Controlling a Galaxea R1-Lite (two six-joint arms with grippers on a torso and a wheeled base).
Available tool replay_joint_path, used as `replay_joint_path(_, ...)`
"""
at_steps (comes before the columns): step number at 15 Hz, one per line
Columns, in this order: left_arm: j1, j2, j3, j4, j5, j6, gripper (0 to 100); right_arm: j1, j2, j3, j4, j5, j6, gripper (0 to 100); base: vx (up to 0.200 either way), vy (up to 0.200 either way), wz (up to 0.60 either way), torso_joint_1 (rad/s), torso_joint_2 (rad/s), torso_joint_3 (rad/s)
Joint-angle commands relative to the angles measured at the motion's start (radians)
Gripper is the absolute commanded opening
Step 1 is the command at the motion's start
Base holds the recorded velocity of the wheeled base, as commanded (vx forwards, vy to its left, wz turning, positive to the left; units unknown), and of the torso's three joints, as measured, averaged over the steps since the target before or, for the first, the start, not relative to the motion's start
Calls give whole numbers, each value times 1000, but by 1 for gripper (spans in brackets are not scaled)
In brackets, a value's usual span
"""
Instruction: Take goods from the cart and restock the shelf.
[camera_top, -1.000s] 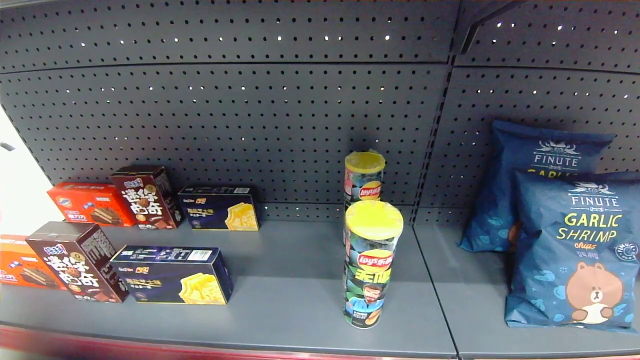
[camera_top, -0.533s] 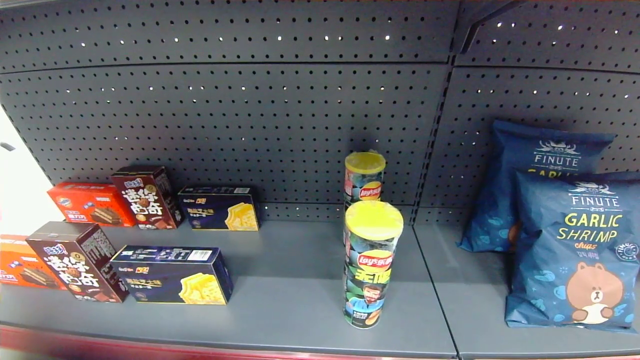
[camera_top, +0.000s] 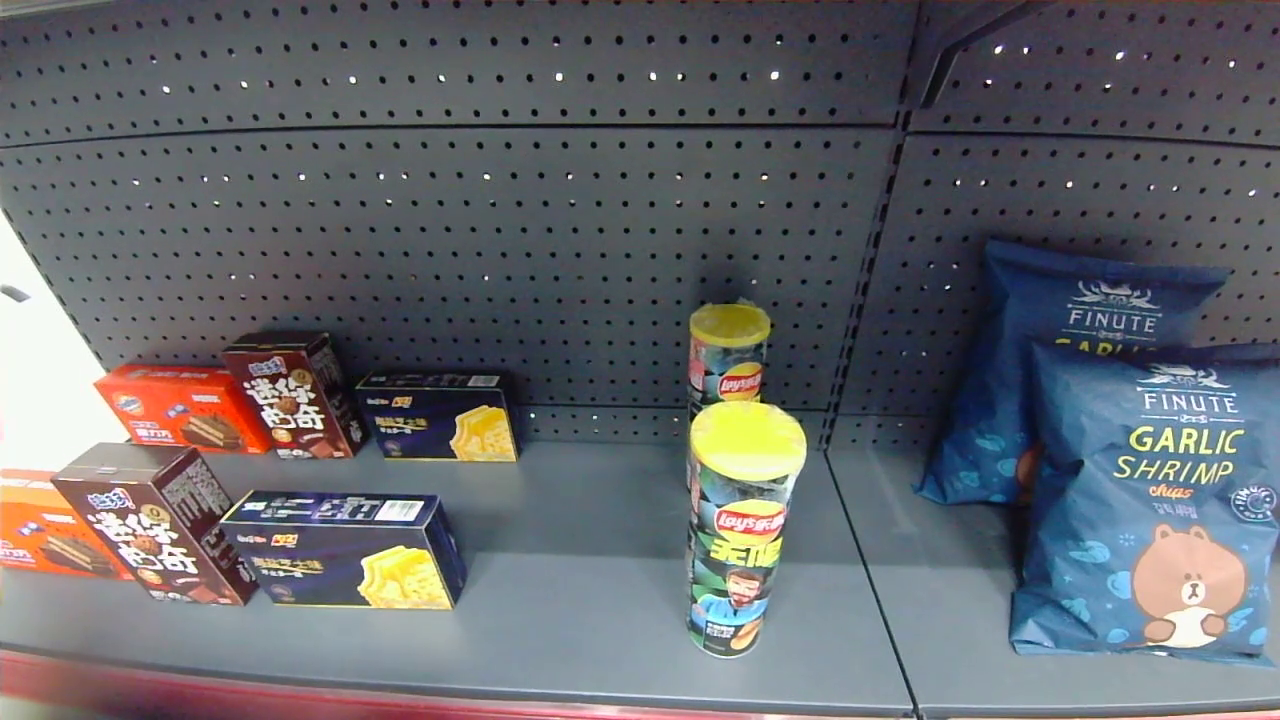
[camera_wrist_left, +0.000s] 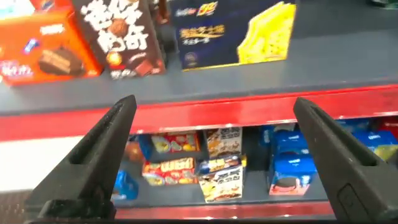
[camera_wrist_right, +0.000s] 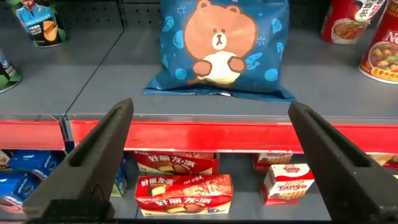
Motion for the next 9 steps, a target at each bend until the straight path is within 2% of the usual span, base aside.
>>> replay_joint_path(1, 80, 7, 3, 6, -3, -17, 100, 2, 2, 0, 0, 0, 0, 100, 0, 0, 0, 0, 0, 0)
replay_joint_path(2, 97, -1, 6, 2, -28, -53, 100, 0, 2, 0, 2, 1, -1, 100, 0, 0, 0, 0, 0, 0)
replay_joint_path(4, 48, -75, 6, 3, -45, -56, 100, 2, 2, 0, 0, 1, -1, 100, 0, 0, 0, 0, 0, 0)
replay_joint_path(7, 49, -86, 6, 0, -42, -62, 100, 2, 2, 0, 0, 1, -1, 100, 0, 0, 0, 0, 0, 0)
replay_joint_path(9, 49, -86, 7, 0, -48, -51, 100, 0, 4, 0, 0, 1, -3, 100, 0, 0, 0, 0, 0, 0)
